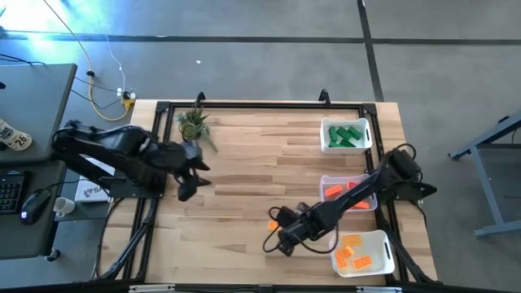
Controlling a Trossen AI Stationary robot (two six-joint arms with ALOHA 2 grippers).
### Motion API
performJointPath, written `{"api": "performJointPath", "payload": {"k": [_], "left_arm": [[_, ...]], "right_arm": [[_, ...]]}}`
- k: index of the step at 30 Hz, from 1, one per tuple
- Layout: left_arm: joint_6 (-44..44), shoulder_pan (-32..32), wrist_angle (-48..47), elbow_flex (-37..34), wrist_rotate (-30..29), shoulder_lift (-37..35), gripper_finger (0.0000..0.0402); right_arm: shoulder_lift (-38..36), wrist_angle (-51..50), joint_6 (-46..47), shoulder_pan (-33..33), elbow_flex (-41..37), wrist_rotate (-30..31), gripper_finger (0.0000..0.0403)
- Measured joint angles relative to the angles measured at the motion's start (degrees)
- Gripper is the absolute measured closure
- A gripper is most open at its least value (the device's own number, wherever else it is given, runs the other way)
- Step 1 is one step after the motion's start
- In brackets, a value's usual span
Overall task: Sort & place blocks by color
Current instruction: Put the yellow game piece into the bottom white bin
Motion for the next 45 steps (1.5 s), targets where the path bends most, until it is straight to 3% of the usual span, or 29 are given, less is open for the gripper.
{"api": "performJointPath", "payload": {"k": [8, 15, 21, 29, 35, 45], "left_arm": [[4.3, 1.6, 0.4, -0.4, -2.2, -8.7, 0.0172], [5.1, 5.8, 0.9, -6.7, -4.1, -15.7, 0.0172], [6.0, 8.3, 8.1, -14.0, -3.7, -20.1, 0.0172], [7.6, 8.3, 18.9, -25.7, -2.8, -26.4, 0.0172], [7.1, 8.3, 24.7, -34.1, -2.6, -31.3, 0.0172], [5.6, 8.3, 30.6, -46.6, -2.0, -39.9, 0.0172]], "right_arm": [[-8.3, -11.7, 10.9, 5.3, 0.1, 2.5, 0.0286], [-15.7, -25.1, 27.1, 12.5, 0.1, 2.5, 0.0286], [-19.8, -30.7, 34.5, 17.2, 0.1, -7.2, 0.0286], [-22.2, -35.4, 42.8, 22.2, 0.1, -13.9, 0.0286], [-22.2, -35.6, 45.5, 24.1, 0.1, -23.9, 0.0286], [-22.2, -35.9, 52.7, 24.8, 0.1, -28.6, 0.0286]]}}
